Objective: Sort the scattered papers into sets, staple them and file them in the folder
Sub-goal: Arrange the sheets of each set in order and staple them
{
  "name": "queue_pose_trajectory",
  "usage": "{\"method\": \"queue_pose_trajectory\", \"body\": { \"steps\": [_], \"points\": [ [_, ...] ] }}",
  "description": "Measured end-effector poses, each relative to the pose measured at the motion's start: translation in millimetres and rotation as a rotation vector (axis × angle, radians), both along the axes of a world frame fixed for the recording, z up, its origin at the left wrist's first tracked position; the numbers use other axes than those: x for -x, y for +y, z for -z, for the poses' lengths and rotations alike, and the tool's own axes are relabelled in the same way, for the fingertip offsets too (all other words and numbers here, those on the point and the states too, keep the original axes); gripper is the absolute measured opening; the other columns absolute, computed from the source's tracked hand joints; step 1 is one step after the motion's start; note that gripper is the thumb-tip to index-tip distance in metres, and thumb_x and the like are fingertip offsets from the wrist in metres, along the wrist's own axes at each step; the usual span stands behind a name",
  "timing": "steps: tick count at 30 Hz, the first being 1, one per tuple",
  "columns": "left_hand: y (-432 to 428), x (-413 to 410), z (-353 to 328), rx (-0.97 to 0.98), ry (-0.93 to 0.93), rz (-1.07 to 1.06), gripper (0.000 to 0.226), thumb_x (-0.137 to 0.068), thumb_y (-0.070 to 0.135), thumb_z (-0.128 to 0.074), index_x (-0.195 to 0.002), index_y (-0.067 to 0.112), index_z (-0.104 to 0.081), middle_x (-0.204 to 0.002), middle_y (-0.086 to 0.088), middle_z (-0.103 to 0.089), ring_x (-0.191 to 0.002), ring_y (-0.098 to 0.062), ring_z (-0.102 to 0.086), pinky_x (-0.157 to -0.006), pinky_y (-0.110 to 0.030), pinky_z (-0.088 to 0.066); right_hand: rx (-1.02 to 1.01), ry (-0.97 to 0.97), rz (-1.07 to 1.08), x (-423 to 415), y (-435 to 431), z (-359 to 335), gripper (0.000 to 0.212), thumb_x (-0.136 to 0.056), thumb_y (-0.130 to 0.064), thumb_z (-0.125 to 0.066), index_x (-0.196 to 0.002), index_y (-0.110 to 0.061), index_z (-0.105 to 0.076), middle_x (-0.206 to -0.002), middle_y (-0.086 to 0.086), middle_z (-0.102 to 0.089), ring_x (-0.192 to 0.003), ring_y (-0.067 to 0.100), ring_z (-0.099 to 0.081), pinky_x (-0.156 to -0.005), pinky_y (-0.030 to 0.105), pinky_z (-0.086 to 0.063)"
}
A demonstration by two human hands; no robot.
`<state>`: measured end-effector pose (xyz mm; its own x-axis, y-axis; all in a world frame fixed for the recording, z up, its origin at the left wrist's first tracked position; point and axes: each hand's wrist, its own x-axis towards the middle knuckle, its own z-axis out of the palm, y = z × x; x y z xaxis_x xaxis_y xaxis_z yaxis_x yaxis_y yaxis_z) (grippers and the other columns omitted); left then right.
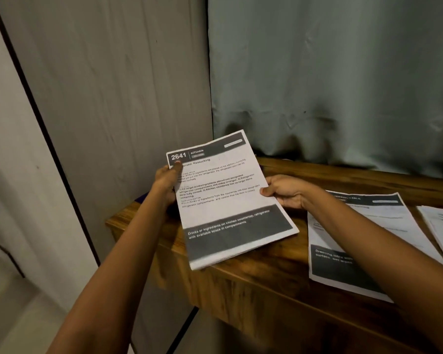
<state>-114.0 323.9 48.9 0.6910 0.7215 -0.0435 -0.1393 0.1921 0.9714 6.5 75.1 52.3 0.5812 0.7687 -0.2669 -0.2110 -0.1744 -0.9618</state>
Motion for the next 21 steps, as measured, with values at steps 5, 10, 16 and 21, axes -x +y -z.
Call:
{"method": "queue_pose_trajectory", "body": {
  "steps": [5,10,16,21],
  "points": [
    [-5.5,16.1,15.4,-0.277,0.247,0.213,0.025,-0.098,0.012,-0.051,-0.118,-0.003,-0.056,-0.113,-0.021,-0.065,-0.083,-0.026,-0.066,-0.075,-0.038,-0.053,-0.058,0.01,0.238,5.7,13.8,6.0,0.043,-0.095,0.017,-0.029,-0.136,0.009,-0.041,-0.142,0.019,-0.046,-0.131,0.037,-0.044,-0.112,0.045,-0.031],
    [-3.4,30.9,23.2,-0.764,0.546,0.161,0.03,-0.098,0.02,-0.049,-0.123,0.003,-0.053,-0.118,-0.013,-0.06,-0.102,-0.026,-0.058,-0.083,-0.033,-0.044,0.027,-0.146,0.37,23.7,33.3,14.8,0.042,-0.093,0.019,-0.032,-0.133,0.011,-0.044,-0.136,0.021,-0.051,-0.121,0.039,-0.053,-0.101,0.045,-0.043],
    [-0.2,36.4,24.0,-1.158,0.761,0.116,0.03,-0.097,0.02,-0.051,-0.12,0.001,-0.054,-0.126,-0.019,-0.056,-0.109,-0.03,-0.053,-0.081,-0.03,-0.037,0.136,-0.364,0.469,46.5,49.9,25.4,0.032,-0.092,0.006,-0.044,-0.122,0.001,-0.055,-0.125,0.014,-0.061,-0.106,0.033,-0.063,-0.089,0.04,-0.053],
    [0.1,39.5,29.6,-1.242,0.779,0.06,0.025,-0.096,0.019,-0.051,-0.115,0.004,-0.059,-0.12,-0.019,-0.059,-0.101,-0.03,-0.057,-0.082,-0.037,-0.046,0.233,-0.49,0.464,56.6,48.9,30.6,0.034,-0.094,0.001,-0.045,-0.128,0.0,-0.052,-0.131,0.014,-0.057,-0.114,0.03,-0.057,-0.088,0.032,-0.05]
  ]
}}
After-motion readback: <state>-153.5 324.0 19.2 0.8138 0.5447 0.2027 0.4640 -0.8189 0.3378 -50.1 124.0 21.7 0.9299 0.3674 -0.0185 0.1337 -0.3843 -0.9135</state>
